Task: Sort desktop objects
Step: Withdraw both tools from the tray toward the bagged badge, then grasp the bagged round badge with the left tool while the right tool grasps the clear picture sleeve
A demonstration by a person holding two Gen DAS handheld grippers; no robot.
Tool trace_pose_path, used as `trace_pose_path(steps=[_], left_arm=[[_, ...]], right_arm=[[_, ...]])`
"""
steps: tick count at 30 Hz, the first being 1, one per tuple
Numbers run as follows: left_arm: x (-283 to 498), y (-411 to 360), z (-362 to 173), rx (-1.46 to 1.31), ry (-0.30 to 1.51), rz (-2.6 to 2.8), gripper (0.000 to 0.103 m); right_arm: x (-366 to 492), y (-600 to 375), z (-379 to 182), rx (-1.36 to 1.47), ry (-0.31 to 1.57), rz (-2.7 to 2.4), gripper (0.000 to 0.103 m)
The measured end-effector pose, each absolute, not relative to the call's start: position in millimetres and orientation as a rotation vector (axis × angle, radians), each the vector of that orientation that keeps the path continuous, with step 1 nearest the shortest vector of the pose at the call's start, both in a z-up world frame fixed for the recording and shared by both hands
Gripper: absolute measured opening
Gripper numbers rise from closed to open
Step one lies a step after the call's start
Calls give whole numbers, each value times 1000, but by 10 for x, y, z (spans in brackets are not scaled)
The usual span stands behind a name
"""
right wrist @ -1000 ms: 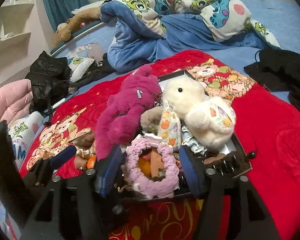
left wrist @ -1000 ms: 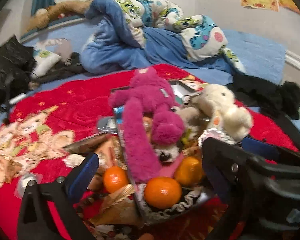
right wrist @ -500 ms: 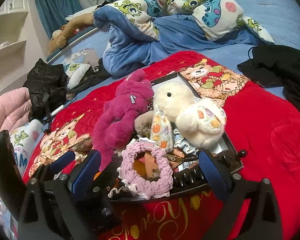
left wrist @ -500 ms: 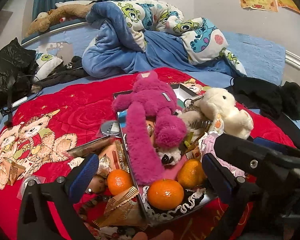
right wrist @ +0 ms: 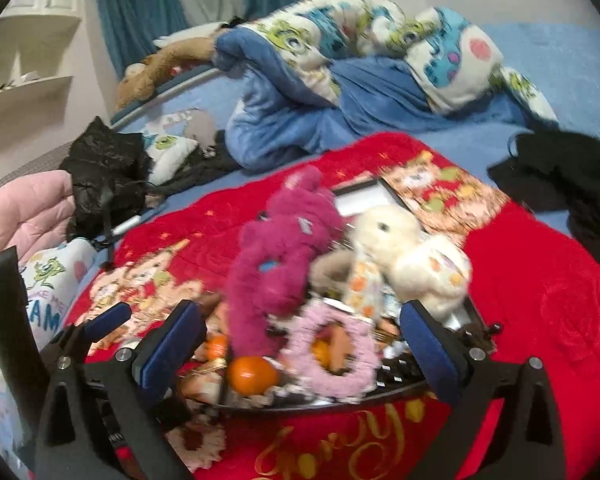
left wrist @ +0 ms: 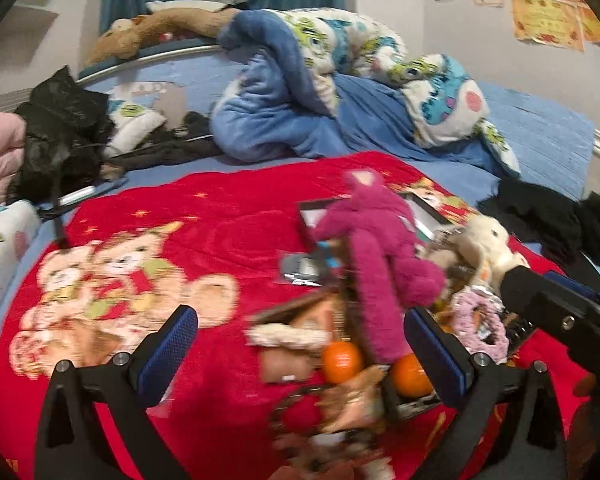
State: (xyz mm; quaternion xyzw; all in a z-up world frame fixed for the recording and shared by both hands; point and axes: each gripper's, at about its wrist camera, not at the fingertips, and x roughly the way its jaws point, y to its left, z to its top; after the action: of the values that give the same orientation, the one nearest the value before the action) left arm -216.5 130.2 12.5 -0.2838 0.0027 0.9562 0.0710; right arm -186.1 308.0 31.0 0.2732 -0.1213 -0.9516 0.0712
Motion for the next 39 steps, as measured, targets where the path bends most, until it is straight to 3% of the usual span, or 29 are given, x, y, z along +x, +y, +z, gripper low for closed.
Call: trace_pose_path(steps=[11,16,19,24,27,33,39], left_arm=[[-1708,452,314,-868,120,2990,103],[-1675,144,32,-923,-35,2972,103],[-1732,170,-156,-997,-15,2932,103],[-1706,404,-257,-1002,82,2915,103],[-1729,352,-274,-1007,105,2945,103],[-1975,-46,-377,-1116,27,2960,103],[-2204,-154,-485,-1183,-27,2910,103]], right_arm=[[-1761,2550,419,731,-317,-2755,103],[-1719,2385,352,731,-264,-2737,103],[-1720,2335,300,745,-224,-2749,102],[-1801,2331,208,808,-216,-2721,81],[-1815,2302,162,834,-204,-2714,74],[-1921,2142,81,872,-154,-2691,74],[-2152,2018,14,926,-271,-2650,74]])
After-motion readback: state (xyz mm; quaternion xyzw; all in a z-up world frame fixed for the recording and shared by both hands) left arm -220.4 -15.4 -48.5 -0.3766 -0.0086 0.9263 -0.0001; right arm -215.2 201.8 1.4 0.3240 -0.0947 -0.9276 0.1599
